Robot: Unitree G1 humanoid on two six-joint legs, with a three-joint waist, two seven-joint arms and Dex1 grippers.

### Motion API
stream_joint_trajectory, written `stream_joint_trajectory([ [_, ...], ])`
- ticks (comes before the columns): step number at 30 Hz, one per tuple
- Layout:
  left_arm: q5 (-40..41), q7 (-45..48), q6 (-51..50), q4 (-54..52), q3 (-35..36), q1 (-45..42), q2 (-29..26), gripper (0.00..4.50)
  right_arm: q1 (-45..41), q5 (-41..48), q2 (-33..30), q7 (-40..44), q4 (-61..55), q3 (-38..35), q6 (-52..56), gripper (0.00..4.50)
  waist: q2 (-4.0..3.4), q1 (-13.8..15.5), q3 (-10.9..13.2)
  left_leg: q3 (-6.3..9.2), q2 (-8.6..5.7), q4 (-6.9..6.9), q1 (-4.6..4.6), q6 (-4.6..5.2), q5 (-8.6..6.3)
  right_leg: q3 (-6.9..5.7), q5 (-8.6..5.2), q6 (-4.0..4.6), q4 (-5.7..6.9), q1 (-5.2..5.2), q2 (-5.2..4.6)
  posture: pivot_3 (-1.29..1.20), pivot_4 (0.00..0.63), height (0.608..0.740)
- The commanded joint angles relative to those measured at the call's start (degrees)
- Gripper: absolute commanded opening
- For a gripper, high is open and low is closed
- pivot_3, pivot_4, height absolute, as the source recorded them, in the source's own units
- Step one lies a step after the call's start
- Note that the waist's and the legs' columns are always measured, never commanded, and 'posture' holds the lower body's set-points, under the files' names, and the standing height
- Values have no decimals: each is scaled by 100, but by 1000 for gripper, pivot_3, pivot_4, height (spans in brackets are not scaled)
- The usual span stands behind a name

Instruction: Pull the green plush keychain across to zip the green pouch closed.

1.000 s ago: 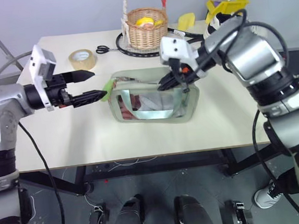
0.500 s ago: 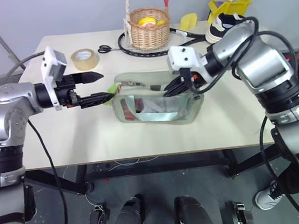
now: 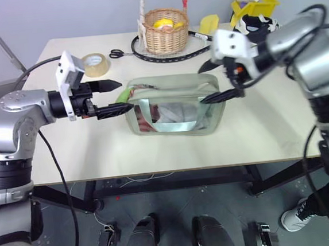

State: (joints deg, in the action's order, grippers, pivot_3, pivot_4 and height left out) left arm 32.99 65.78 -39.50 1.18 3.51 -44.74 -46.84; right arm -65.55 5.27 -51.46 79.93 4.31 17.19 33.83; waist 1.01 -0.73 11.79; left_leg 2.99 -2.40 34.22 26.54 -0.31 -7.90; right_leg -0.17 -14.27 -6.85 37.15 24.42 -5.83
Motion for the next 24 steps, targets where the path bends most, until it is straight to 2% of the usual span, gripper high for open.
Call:
stream_joint_trajectory([
  [1, -91, 7, 149, 10, 57, -108, -50, 4500, 299, -78, -226, -87, -381, -188, -184, 4425, 0, -30, 0, -3, 3, 0, -2, 0, 0, 1, 0, 0, 0, 0, 0, 0, 150, 724],
  [4, -281, 84, 343, 247, -62, -176, -48, 4500, 427, -169, -207, -216, -356, -168, -217, 3607, -2, -53, 1, -10, 14, 0, -8, 0, 0, 5, 4, 8, 1, 1, 8, 0, 150, 724],
  [7, -523, 178, 659, 534, -168, -201, -44, 4500, 445, -222, -125, -325, -300, -175, -229, 2071, -2, -37, 1, -12, 19, 0, -7, 0, 1, 9, 6, 11, 3, 5, 14, 0, 150, 724],
  [9, -632, 282, 808, 678, -224, -208, -82, 4500, 438, -230, -103, -354, -283, -178, -205, 861, -2, -24, 1, -12, 19, 0, -5, 0, 1, 9, 6, 11, 1, 5, 14, 0, 150, 724],
  [11, -727, 407, 988, 843, -226, -199, -123, 4500, 429, -276, -117, -382, -236, -172, -200, 46, -2, -20, 1, -13, 19, 0, -3, 0, 1, 9, 6, 11, 0, 5, 14, 0, 150, 724],
  [16, -835, 711, 1231, 1304, -221, -202, -70, 4500, 471, -327, -138, -441, -255, -191, -114, 46, -2, -14, 1, -13, 19, 1, -4, 0, 1, 9, 7, 12, 0, 5, 14, 0, 150, 724],
  [17, -812, 754, 1199, 1403, -208, -256, -41, 4245, 480, -329, -136, -458, -263, -193, -90, 7, -2, -15, 1, -13, 19, 1, -4, 0, 1, 9, 7, 12, 0, 5, 14, 0, 150, 724],
  [19, -797, 891, 1262, 1509, -184, -311, -24, 3608, 480, -336, -127, -488, -266, -189, -57, 0, -2, -14, 1, -13, 19, 1, -4, 0, 1, 9, 7, 12, 0, 5, 14, 0, 150, 724],
  [24, -874, 1053, 1472, 1641, -161, -335, -25, 1132, 461, -339, -120, -558, -247, -196, -7, 0, -2, -13, 1, -12, 19, 2, -3, 0, 1, 9, 7, 11, 0, 5, 14, 0, 150, 724],
])
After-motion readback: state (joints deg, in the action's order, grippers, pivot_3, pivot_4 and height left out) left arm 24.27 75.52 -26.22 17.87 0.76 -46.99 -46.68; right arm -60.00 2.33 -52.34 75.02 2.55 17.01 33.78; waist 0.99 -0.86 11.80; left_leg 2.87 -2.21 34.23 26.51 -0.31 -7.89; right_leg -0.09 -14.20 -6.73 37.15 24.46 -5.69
